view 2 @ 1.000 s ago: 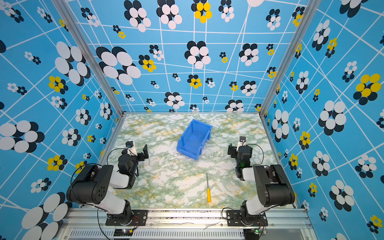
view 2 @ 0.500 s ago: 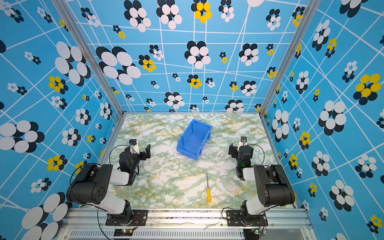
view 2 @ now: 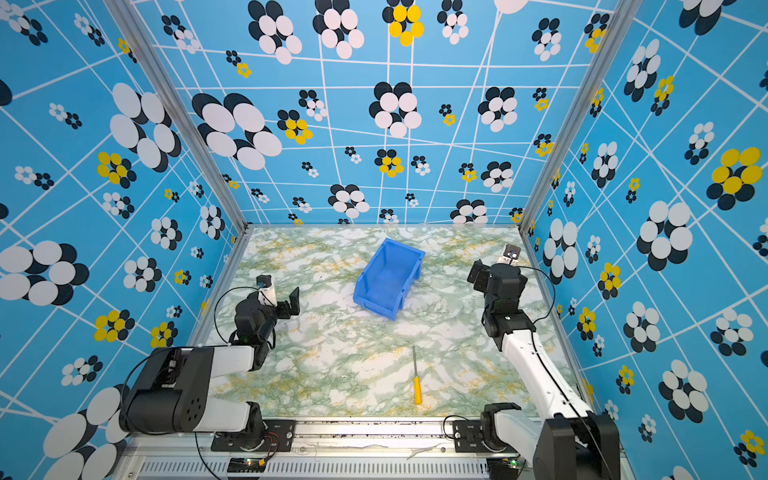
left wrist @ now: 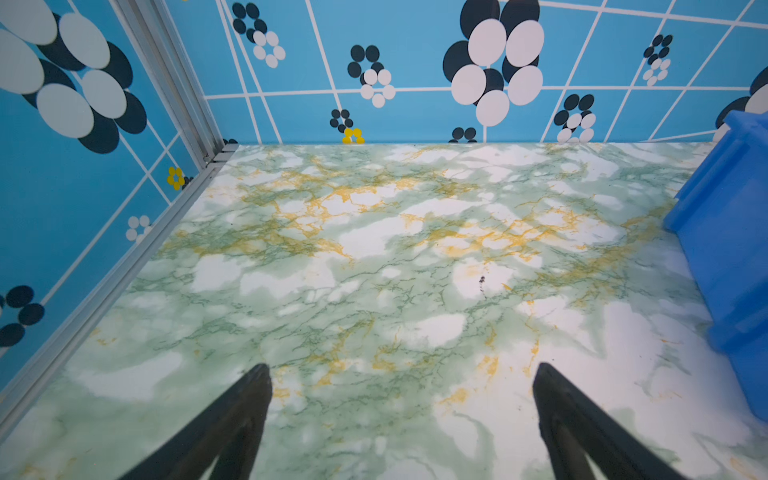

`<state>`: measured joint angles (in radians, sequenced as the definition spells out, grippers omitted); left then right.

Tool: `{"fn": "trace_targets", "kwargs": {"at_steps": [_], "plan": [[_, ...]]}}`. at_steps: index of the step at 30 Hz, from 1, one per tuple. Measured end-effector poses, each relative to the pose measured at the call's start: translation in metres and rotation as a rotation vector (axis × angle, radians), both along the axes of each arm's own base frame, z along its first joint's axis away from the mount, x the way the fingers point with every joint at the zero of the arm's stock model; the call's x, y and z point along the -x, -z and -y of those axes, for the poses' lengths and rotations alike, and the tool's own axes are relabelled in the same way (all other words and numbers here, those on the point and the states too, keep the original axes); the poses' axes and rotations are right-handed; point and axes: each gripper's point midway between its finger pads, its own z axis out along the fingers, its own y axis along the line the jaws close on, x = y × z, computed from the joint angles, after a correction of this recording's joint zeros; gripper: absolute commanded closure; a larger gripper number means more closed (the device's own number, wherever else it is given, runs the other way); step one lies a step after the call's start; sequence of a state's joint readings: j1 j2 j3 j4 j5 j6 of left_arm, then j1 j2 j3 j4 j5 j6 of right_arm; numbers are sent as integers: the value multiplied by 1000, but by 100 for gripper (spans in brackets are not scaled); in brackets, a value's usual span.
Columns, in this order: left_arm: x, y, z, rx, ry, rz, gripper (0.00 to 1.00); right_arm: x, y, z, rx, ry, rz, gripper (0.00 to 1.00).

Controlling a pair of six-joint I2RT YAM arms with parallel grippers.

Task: Put the screwdriver in the bin
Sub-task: 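Move the right gripper down over the yellow-handled screwdriver's handle while the left arm rises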

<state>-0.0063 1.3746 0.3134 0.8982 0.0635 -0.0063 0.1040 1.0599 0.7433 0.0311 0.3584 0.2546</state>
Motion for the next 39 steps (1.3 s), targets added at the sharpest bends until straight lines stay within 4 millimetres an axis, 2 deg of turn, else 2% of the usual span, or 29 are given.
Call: {"fn": "trace_targets", "kwargs": {"at_steps": [2,5,8,11,14,18,21,24,27,30,34,39], "plan": [[-3,-15,2,-2,10,3,1,15,3,-20,-40,-44,-51,1],[-2,-32,6,-31,45,-3,1,45,30,-43,-93,-103,-194,1],[7,-37,11,-77,88,-45,1,76,56,-64,-135,-154,-335,1],[18,-40,17,-126,148,-117,1,107,78,-96,-162,-248,-466,4],[22,-56,24,-161,205,-182,1,139,99,-129,-154,-346,-599,6],[31,-76,37,-189,283,-272,1,180,121,-167,-123,-464,-741,18],[45,-83,51,-210,345,-347,1,204,138,-187,-85,-513,-831,19],[59,-93,63,-220,394,-407,1,227,154,-202,-11,-548,-916,21],[70,-104,69,-218,420,-444,1,241,164,-209,14,-559,-963,32],[77,-117,73,-197,435,-474,1,246,171,-213,-9,-557,-981,38],[80,-133,82,-160,465,-495,1,252,182,-211,-34,-540,-1001,41],[88,-140,93,-118,503,-527,1,256,194,-205,-39,-517,-1022,45]]}}
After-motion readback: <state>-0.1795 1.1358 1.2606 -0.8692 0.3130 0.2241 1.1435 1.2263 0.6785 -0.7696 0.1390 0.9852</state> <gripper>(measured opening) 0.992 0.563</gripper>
